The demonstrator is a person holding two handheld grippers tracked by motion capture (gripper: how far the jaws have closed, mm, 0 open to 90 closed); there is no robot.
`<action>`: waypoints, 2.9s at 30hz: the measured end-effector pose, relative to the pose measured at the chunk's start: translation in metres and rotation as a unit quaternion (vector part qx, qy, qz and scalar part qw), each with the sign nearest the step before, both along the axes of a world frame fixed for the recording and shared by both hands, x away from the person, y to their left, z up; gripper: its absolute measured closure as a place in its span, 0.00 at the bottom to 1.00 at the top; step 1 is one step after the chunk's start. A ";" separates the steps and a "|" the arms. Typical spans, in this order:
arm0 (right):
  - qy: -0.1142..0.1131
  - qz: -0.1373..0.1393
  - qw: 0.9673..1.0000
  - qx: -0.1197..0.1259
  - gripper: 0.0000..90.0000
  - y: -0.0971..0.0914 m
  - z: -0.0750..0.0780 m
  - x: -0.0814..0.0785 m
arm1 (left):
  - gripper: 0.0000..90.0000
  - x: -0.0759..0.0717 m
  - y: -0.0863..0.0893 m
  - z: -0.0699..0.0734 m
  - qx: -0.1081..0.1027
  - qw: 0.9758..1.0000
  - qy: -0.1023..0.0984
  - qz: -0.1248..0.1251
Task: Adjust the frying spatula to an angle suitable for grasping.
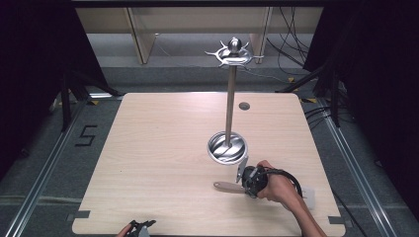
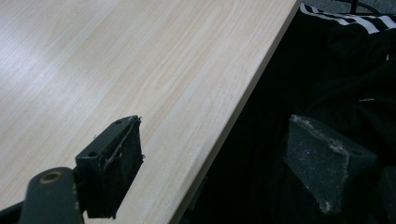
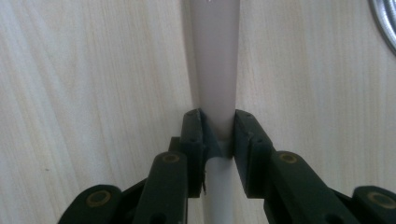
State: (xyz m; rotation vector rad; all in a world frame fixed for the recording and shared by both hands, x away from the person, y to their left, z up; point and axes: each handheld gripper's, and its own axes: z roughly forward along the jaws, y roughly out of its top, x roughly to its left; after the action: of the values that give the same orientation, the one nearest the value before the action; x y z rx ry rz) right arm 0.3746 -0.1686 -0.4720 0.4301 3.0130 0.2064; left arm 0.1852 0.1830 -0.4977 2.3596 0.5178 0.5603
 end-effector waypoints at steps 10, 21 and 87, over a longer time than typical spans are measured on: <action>-0.010 -0.052 0.998 0.024 0.84 -0.010 0.009 -0.003 | 0.20 -0.001 0.000 0.001 -0.001 1.000 -0.004 0.005; -0.060 -0.023 0.992 0.111 0.84 -0.036 0.031 0.007 | 0.20 -0.001 0.000 0.000 -0.001 1.000 -0.004 0.006; -0.169 -0.064 0.882 0.435 0.84 -0.071 0.105 -0.004 | 0.20 0.001 0.002 0.000 -0.003 1.000 0.003 0.004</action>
State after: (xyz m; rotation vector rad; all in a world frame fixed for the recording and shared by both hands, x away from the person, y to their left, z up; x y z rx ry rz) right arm 0.3708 -0.2396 -0.3668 0.5616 2.3683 1.4645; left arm 0.1859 0.1845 -0.4980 2.3554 0.5314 0.5539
